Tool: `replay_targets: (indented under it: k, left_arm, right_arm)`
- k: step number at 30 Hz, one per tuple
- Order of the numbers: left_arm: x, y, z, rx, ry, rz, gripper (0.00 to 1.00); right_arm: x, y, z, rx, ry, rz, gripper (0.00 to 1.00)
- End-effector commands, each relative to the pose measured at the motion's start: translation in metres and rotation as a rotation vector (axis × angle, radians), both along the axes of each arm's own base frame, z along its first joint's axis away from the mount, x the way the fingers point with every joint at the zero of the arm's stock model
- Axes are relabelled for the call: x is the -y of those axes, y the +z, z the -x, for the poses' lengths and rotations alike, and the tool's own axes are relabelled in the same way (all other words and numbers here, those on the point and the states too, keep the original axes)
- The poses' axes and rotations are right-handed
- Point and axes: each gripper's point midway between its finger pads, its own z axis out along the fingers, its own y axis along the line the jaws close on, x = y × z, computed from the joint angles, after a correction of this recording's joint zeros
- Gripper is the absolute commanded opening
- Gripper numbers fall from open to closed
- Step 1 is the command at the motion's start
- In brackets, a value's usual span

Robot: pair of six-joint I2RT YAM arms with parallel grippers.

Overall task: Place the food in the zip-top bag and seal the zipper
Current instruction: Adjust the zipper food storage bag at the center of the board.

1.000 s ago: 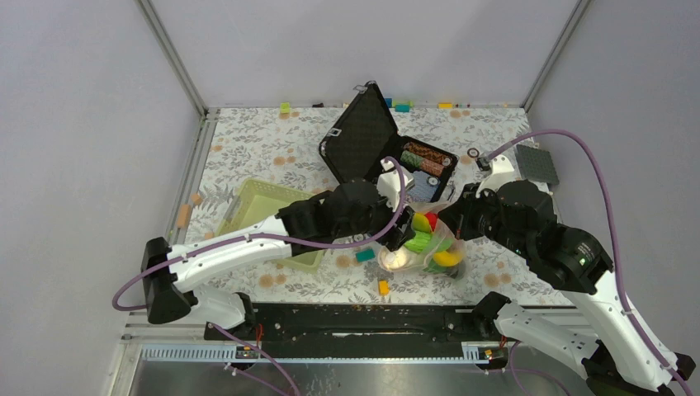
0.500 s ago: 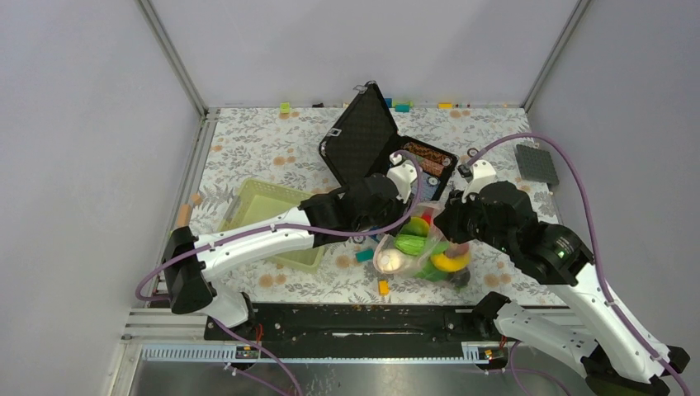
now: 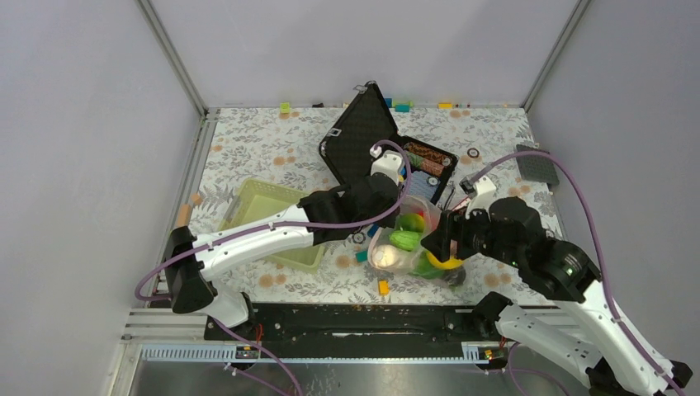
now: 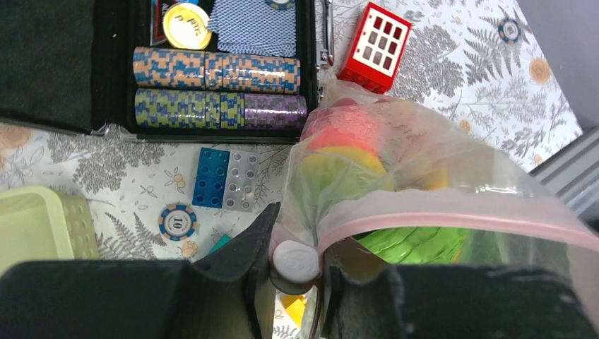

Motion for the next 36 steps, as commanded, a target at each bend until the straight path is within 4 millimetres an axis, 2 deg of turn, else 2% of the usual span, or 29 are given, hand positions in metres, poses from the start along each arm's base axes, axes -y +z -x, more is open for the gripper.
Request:
replay_targets:
  k: [1,6,9,14,19,21,26,30,34,36]
  left_arm:
    - [-0.004,0.047,-0.017,0.014,0.176,0.159,0.0]
    - [-0.015,0.057,-0.026,0.004,0.311,0.21,0.0]
    - [-0.019,0.057,-0.029,0.001,0.35,0.206,0.0]
    - [-0.023,0.051,-0.031,-0.006,0.39,0.197,0.0]
    - [-0.028,0.05,-0.031,-0.002,0.407,0.19,0.0]
    - [-0.03,0.05,-0.03,-0.004,0.409,0.192,0.0]
    - [-0.037,0.047,-0.033,0.003,0.448,0.189,0.0]
    - [-0.04,0.042,-0.032,-0.006,0.464,0.192,0.0]
    - [-0.042,0.04,-0.031,-0.013,0.478,0.195,0.0]
    - [-0.042,0.039,-0.031,-0.014,0.48,0.197,0.0]
  right_arm:
    - [-0.028,0.034,0.018,0.037,0.138,-0.203,0.76]
    - [-0.036,0.01,0.012,-0.11,0.019,-0.24,0.76]
    - [-0.043,0.0,0.012,-0.119,-0.028,-0.22,0.76]
    - [-0.065,0.007,0.012,-0.074,-0.055,-0.268,0.76]
    - [-0.089,0.013,0.017,-0.005,0.036,-0.273,0.76]
    - [-0.092,0.011,0.019,0.008,0.059,-0.264,0.76]
    - [-0.106,0.027,0.021,-0.011,0.059,-0.374,0.76]
    - [-0.083,0.026,-0.005,-0.027,-0.195,-0.384,0.76]
    - [-0.068,0.032,-0.016,-0.017,-0.314,-0.408,0.76]
    - [-0.07,0.031,-0.016,-0.031,-0.318,-0.396,0.76]
